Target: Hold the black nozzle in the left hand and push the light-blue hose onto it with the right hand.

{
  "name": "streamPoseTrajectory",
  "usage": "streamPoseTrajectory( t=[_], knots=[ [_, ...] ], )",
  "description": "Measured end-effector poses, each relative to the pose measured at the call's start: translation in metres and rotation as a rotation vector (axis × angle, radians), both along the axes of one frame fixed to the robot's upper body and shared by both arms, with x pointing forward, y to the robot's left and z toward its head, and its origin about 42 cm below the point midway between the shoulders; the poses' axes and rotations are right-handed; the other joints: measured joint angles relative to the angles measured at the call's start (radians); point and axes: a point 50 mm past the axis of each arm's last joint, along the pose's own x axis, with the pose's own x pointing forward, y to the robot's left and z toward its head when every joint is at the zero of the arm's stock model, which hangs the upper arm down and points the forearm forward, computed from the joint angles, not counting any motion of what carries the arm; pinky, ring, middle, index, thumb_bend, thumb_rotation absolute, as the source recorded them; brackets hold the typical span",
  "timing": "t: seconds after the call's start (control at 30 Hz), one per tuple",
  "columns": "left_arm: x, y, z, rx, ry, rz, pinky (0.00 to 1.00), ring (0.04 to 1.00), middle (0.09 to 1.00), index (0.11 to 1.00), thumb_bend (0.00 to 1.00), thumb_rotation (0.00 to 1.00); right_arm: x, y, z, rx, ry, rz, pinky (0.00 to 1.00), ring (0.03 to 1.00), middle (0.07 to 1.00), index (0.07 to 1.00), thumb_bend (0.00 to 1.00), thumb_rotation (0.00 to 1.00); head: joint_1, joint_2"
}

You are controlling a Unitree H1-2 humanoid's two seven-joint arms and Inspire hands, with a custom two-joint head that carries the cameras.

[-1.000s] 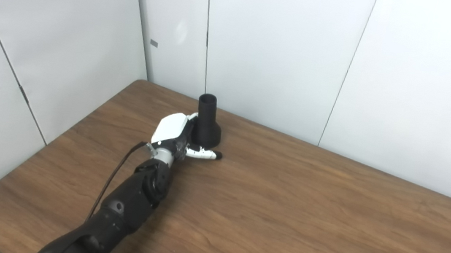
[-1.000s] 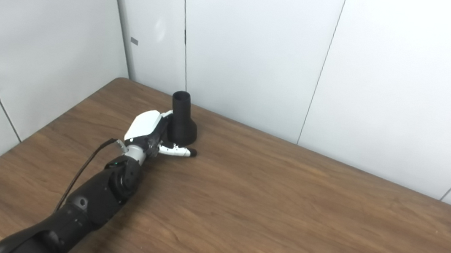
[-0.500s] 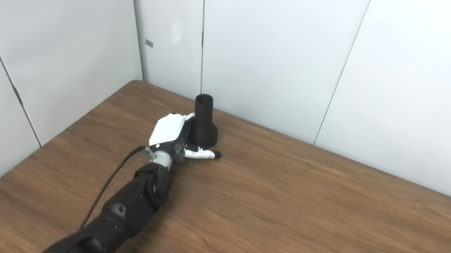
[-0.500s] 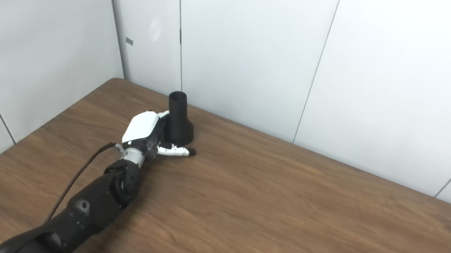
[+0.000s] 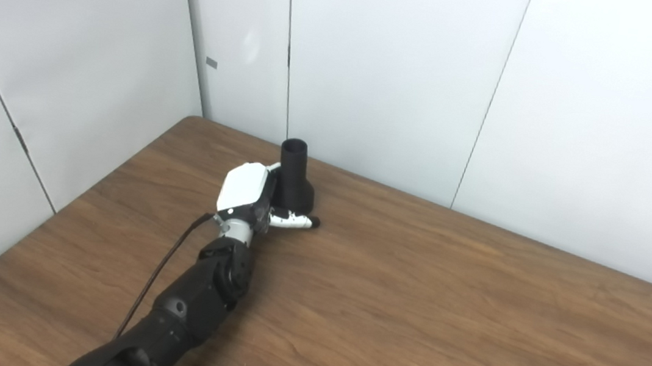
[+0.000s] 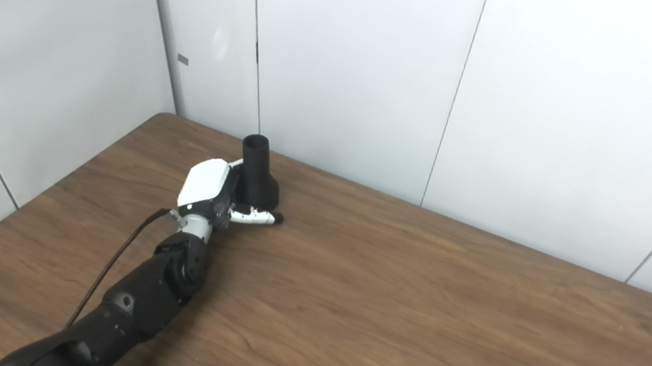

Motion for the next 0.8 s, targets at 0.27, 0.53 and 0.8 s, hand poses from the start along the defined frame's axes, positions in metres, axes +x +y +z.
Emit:
streamPoseTrajectory(
  t=[0.27, 0.53, 0.8],
  knots=[
    [-0.002, -0.009, -0.005, 0.110, -0.094, -0.106, 0.60, 0.337, 0.342, 0.492, 0.53, 0.03, -0.003, 0.001, 0.003, 0.001, -0.006, 0.002, 0.57, 0.680, 0.682, 0.621, 0.50, 0.49, -0.005, 0.005],
    [-0.003, -0.017, -0.007, 0.186, -0.140, -0.204, 0.60, 0.376, 0.463, 0.484, 0.53, 0.00, -0.004, 0.001, 0.002, -0.001, -0.001, 0.000, 0.60, 0.700, 0.699, 0.636, 0.46, 0.49, -0.006, 0.006],
    [-0.007, -0.021, -0.009, 0.187, -0.143, -0.262, 0.07, 0.098, 0.171, 0.486, 0.52, 0.05, -0.004, 0.001, 0.002, 0.002, 0.007, 0.000, 0.62, 0.711, 0.708, 0.645, 0.46, 0.48, -0.014, 0.005]
  ],
)
